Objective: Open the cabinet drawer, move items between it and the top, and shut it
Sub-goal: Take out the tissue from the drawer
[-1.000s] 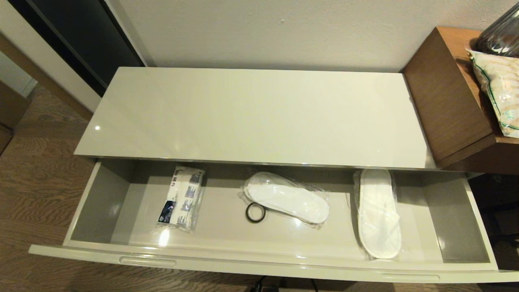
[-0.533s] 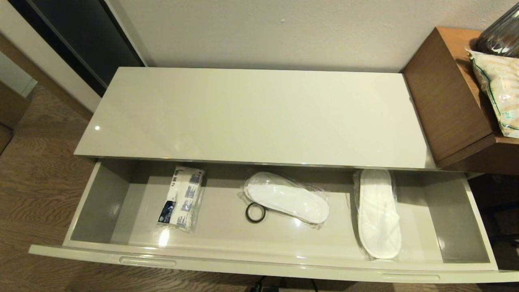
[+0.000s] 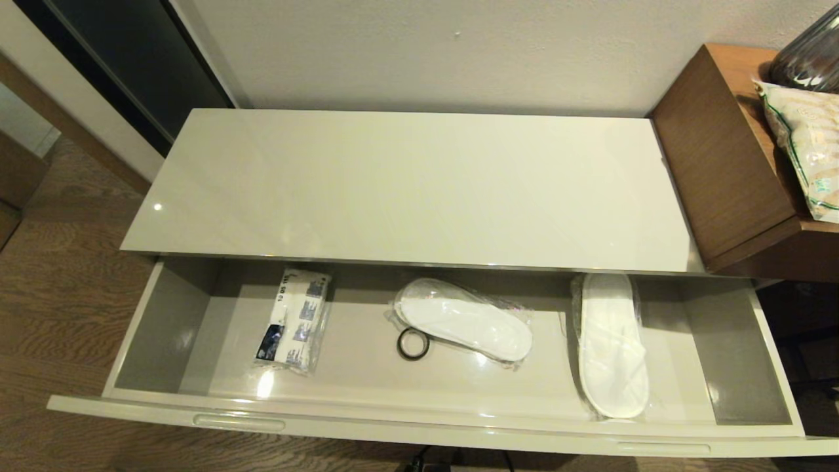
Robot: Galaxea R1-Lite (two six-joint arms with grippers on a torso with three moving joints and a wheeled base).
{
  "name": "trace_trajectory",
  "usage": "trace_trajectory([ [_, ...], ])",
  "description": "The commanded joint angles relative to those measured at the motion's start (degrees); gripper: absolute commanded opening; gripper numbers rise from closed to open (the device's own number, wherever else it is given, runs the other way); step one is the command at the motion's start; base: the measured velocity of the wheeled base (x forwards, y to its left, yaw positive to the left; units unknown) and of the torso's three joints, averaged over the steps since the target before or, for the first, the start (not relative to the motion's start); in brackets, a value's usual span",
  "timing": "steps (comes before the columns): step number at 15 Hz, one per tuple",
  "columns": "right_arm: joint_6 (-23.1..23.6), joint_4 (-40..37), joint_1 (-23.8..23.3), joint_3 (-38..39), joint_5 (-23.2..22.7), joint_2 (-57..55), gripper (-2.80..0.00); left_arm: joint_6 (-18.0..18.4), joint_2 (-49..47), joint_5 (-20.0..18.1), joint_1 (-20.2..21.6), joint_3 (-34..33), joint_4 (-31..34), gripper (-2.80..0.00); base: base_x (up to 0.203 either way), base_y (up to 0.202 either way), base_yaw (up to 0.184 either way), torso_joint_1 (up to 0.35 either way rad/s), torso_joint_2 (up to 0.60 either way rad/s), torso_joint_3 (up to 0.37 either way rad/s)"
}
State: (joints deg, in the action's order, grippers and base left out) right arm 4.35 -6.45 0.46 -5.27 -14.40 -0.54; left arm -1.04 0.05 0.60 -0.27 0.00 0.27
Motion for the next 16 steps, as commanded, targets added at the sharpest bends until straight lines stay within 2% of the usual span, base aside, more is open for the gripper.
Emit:
trace_trajectory([
  [1,-6.3,16.8,0.0,4.7,-2.2,0.6,-2.8,0.1,0.0,0.0,0.0,0.0,0.0,-2.8,0.0,0.0,0.0,0.0,0.0,0.0],
  [3,-13.9,16.2,0.0,5.1,-1.6,0.6,-2.8,0.0,0.0,0.0,0.0,0.0,0.0,-2.8,0.0,0.0,0.0,0.0,0.0,0.0],
  [4,-14.5,16.0,0.0,5.1,1.3,0.6,-2.8,0.0,0.0,0.0,0.0,0.0,0.0,-2.8,0.0,0.0,0.0,0.0,0.0,0.0],
  [6,-10.4,15.6,0.0,5.2,4.9,0.6,-2.8,0.0,0.0,0.0,0.0,0.0,0.0,-2.8,0.0,0.0,0.0,0.0,0.0,0.0],
  [9,-8.4,10.7,0.0,5.0,13.5,0.6,-2.8,0.0,0.0,0.0,0.0,0.0,0.0,-2.8,0.0,0.0,0.0,0.0,0.0,0.0],
  [10,-8.5,8.3,0.0,4.5,14.0,0.6,-2.8,0.0,0.0,0.0,0.0,0.0,0.0,-2.8,0.0,0.0,0.0,0.0,0.0,0.0],
  [12,-8.2,8.5,0.0,4.7,14.6,0.6,-2.8,0.0,0.0,0.0,0.0,0.0,0.0,-2.8,0.0,0.0,0.0,0.0,0.0,0.0],
  [15,-0.6,10.3,0.0,5.2,14.8,0.6,-2.8,0.0,0.0,0.0,0.0,0.0,0.0,-2.8,0.0,0.0,0.0,0.0,0.0,0.0],
  [16,-1.2,8.7,0.0,5.2,14.5,0.6,-2.8,0.0,0.0,0.0,0.0,0.0,0.0,-2.8,0.0,0.0,0.0,0.0,0.0,0.0],
])
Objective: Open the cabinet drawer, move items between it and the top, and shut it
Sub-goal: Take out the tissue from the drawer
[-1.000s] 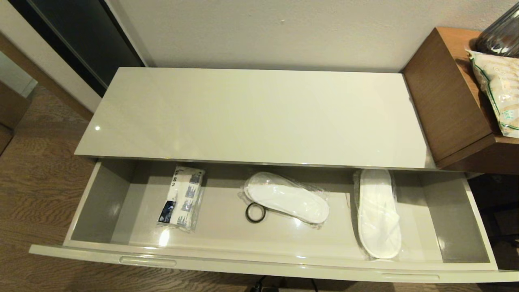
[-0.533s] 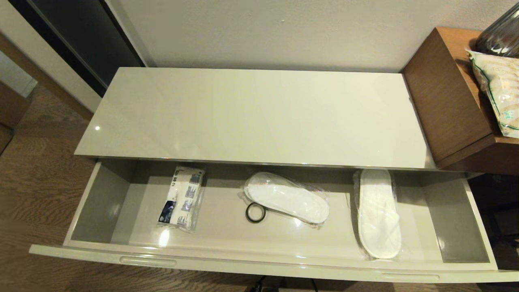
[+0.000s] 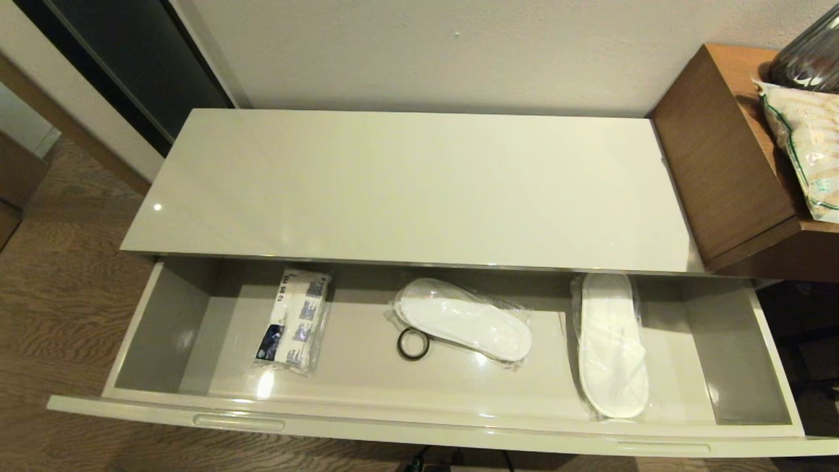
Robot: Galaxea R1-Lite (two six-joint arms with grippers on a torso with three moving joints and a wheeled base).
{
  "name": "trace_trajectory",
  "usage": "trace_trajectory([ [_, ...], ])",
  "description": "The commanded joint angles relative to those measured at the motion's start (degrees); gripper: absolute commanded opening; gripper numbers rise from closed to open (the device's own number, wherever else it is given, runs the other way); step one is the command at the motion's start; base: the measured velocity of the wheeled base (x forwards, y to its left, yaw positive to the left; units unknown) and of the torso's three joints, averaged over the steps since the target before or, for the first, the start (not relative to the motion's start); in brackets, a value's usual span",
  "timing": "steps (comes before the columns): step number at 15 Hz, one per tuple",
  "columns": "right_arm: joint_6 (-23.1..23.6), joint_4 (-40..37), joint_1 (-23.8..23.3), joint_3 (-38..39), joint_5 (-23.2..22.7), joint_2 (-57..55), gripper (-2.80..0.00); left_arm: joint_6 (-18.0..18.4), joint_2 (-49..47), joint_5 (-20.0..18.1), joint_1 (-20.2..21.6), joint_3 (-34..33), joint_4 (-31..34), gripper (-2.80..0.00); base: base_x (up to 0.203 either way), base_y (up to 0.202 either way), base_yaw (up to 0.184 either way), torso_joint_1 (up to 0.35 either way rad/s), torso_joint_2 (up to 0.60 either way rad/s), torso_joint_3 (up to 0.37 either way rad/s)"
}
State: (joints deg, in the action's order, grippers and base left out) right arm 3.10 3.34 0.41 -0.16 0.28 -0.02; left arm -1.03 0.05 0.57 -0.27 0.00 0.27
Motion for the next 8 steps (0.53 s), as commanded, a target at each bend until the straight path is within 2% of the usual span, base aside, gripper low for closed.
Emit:
trace_trajectory([
  [1,-0.2,-3.2,0.0,0.0,-0.2,0.1,-2.8,0.0,0.0,0.0,0.0,0.0,0.0,-2.8,0.0,0.0,0.0,0.0,0.0,0.0],
  [8,-0.3,-3.2,0.0,0.1,-0.1,0.1,-2.8,0.0,0.0,0.0,0.0,0.0,0.0,-2.8,0.0,0.0,0.0,0.0,0.0,0.0],
])
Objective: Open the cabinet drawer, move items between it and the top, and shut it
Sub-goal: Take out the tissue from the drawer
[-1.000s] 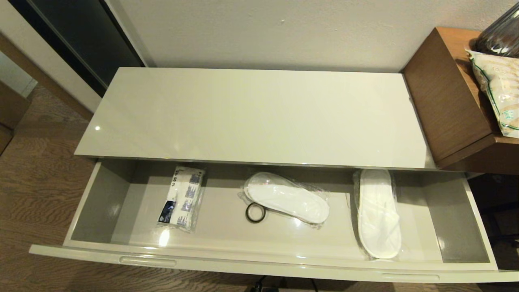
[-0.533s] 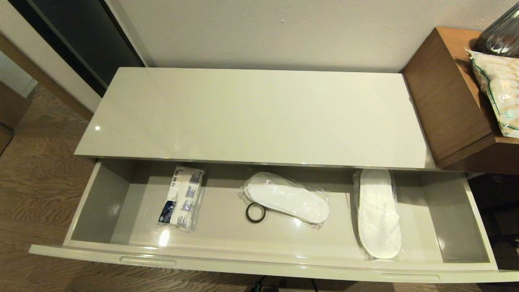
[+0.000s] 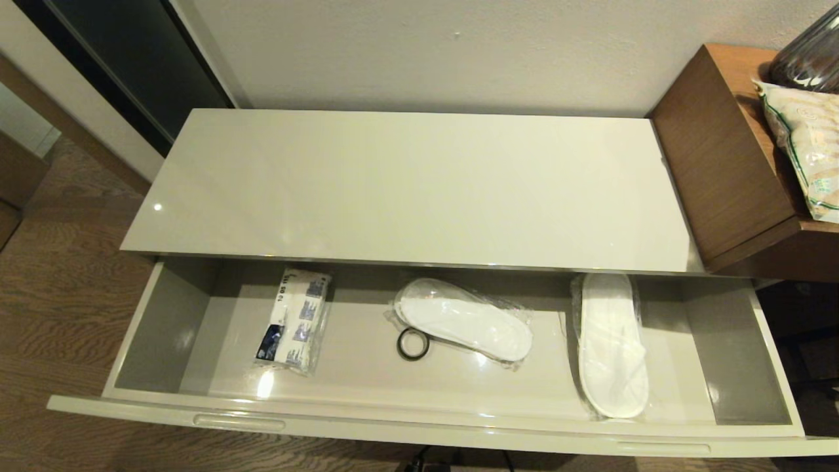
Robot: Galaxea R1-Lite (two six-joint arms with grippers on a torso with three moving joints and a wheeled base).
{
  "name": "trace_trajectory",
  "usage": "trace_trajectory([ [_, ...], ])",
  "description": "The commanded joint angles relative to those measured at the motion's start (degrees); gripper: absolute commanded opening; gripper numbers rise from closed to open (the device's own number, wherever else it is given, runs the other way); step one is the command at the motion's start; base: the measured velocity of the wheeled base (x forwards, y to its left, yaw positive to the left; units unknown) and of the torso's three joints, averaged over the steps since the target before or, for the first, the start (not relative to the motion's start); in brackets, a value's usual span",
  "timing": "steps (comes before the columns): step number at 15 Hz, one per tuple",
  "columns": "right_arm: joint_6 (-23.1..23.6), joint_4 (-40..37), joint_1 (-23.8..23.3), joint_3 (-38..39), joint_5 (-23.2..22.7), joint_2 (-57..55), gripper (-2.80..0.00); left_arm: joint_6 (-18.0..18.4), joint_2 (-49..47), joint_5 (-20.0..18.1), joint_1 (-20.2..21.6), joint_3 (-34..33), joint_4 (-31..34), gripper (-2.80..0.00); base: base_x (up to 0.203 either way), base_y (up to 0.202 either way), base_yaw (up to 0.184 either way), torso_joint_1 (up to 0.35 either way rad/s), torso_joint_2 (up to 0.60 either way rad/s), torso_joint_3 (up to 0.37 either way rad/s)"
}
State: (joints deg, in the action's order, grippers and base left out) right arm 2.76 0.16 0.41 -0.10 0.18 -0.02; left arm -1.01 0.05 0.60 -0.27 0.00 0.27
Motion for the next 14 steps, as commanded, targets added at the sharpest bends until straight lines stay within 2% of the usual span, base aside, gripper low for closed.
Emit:
trace_trajectory([
  [1,0.1,0.0,0.0,0.0,0.0,0.1,-2.8,0.0,0.0,0.0,0.0,0.0,0.0,-2.8,0.0,0.0,0.0,0.0,0.0,0.0],
  [6,0.1,0.0,0.0,-0.1,0.0,0.1,-2.8,0.2,0.0,-0.1,0.0,0.0,0.1,-2.8,0.0,0.0,0.0,0.0,0.0,0.0],
  [7,0.1,0.0,0.0,0.0,0.0,0.1,-2.8,1.3,-0.1,-0.2,0.0,0.1,0.4,-2.8,0.0,0.0,0.0,0.0,0.0,0.0],
  [9,0.1,0.0,0.0,0.0,0.0,0.1,-2.8,7.8,-0.1,-1.2,0.0,1.3,3.2,-2.8,0.0,0.0,0.0,0.0,0.0,0.0],
  [10,0.1,0.0,0.0,0.0,0.0,0.1,-2.8,8.3,-0.1,-1.8,0.0,2.0,5.1,-2.8,0.0,0.0,0.0,0.0,0.0,0.0],
  [14,0.1,0.0,0.0,0.0,0.0,0.1,-2.8,8.3,-0.1,-1.6,0.0,2.1,5.3,-2.8,0.0,0.0,0.0,0.0,0.0,0.0],
])
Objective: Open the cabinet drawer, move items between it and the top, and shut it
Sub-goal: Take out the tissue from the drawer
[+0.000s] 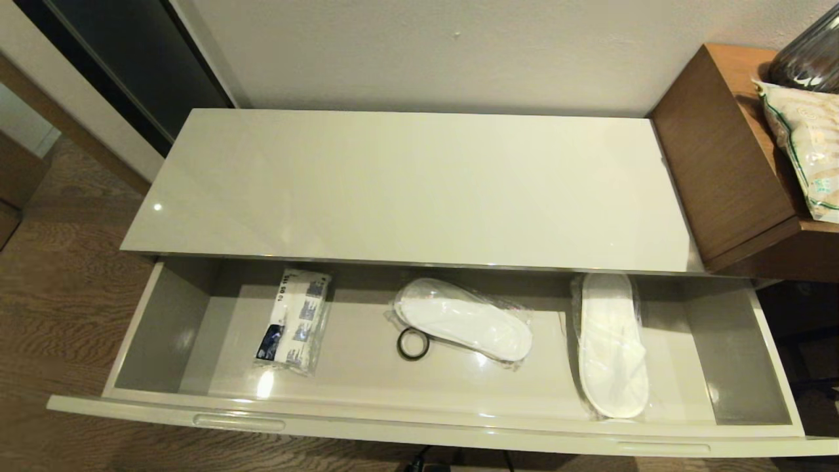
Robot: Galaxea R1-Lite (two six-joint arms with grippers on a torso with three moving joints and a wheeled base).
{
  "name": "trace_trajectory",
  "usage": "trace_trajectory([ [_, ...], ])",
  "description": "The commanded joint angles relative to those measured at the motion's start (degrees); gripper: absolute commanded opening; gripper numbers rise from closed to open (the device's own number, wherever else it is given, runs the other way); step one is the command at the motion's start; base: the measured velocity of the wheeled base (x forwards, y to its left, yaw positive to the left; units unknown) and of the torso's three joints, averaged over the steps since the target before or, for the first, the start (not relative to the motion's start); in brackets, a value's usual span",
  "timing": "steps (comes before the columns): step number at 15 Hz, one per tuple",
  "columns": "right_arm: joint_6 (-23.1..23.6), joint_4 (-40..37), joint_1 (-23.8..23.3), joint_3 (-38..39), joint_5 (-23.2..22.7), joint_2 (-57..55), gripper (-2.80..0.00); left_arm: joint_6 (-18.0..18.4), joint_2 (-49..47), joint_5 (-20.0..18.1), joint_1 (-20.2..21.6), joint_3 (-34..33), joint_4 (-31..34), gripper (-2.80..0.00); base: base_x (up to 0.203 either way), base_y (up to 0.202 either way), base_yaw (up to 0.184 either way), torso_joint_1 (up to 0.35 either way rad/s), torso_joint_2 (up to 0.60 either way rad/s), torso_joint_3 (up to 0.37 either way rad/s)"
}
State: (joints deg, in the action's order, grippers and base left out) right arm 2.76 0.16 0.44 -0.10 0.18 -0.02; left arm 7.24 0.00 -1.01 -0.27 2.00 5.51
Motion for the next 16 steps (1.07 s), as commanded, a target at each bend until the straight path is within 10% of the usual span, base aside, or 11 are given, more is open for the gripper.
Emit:
trace_trajectory([
  [1,0.1,0.0,0.0,0.0,0.0,0.1,-2.8,-0.1,-0.1,0.3,0.0,0.2,0.3,-2.8,0.0,0.0,0.0,0.0,0.0,0.0],
  [9,0.1,0.0,0.0,0.0,0.0,0.1,-2.8,-2.0,-1.9,1.2,0.0,4.6,0.6,-2.8,0.0,0.0,0.0,0.0,0.0,0.0],
  [12,0.3,0.1,0.0,0.0,0.0,0.1,-2.8,-8.7,-17.5,2.8,0.1,22.2,4.9,-2.8,0.0,0.0,0.0,0.0,0.0,0.0],
  [16,-0.6,0.1,0.0,0.0,0.1,0.1,-2.8,-14.7,-42.4,3.2,0.1,59.4,32.3,-2.8,0.0,0.0,0.0,0.0,0.0,0.0],
])
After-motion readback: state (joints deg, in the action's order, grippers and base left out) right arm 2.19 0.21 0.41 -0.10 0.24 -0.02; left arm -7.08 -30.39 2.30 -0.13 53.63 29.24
